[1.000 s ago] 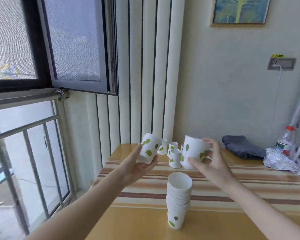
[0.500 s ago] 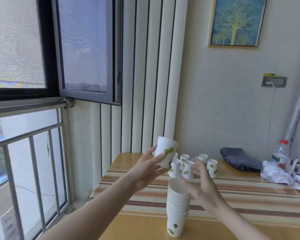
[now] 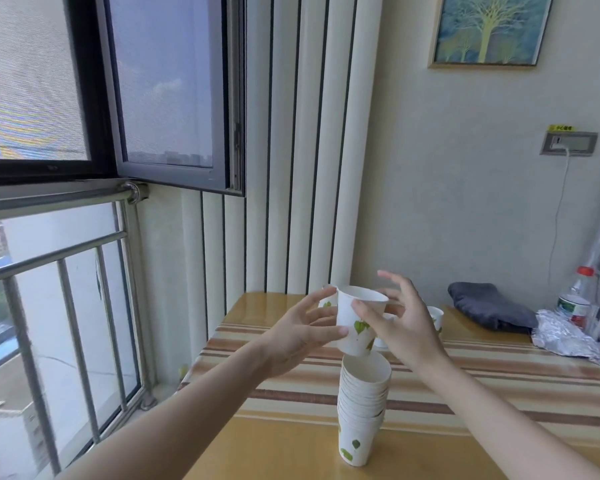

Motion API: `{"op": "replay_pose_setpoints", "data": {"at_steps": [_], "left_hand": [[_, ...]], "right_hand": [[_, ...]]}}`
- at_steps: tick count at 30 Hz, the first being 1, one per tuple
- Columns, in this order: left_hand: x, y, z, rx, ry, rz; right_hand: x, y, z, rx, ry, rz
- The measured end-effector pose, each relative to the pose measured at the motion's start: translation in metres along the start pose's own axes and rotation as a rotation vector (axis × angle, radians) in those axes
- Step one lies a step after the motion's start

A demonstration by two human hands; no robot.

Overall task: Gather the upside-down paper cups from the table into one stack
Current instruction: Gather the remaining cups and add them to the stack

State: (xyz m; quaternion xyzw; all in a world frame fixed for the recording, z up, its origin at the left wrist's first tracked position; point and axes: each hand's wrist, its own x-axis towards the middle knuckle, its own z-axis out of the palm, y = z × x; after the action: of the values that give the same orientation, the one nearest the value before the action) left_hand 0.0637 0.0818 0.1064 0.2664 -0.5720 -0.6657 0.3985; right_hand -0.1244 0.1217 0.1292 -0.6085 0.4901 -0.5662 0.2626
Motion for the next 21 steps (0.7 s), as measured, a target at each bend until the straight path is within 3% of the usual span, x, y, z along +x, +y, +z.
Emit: {"op": "replay_pose_setpoints", "data": {"at_steps": [9, 13, 15, 18, 21], "left_hand": [[0.01, -0.01, -0.023, -0.15, 0.113, -0.048], [0.043, -0.015, -0.035, -0.165, 0.189, -0.1], [0.068, -0.021, -0.044, -0.149, 0.256, -0.118], [0.111, -0.034, -0.054, 0.047, 0.359, -0.142], [0.157, -0.051, -0.057, 0.431, 0.354, -0.188]], "right_hand": [[-0.034, 0.037, -0.014, -0.135, -0.132, -0.062], [-0.001, 0.053, -0.021, -0.013, -0.001, 0.044], [0.033, 0.073, -0.025, -0.076, 0.065, 0.13], [0.084, 0.116, -0.035, -0.374, -0.042, 0.331], [0.122, 0.149, -0.04, -0.637, -0.221, 0.419]]}}
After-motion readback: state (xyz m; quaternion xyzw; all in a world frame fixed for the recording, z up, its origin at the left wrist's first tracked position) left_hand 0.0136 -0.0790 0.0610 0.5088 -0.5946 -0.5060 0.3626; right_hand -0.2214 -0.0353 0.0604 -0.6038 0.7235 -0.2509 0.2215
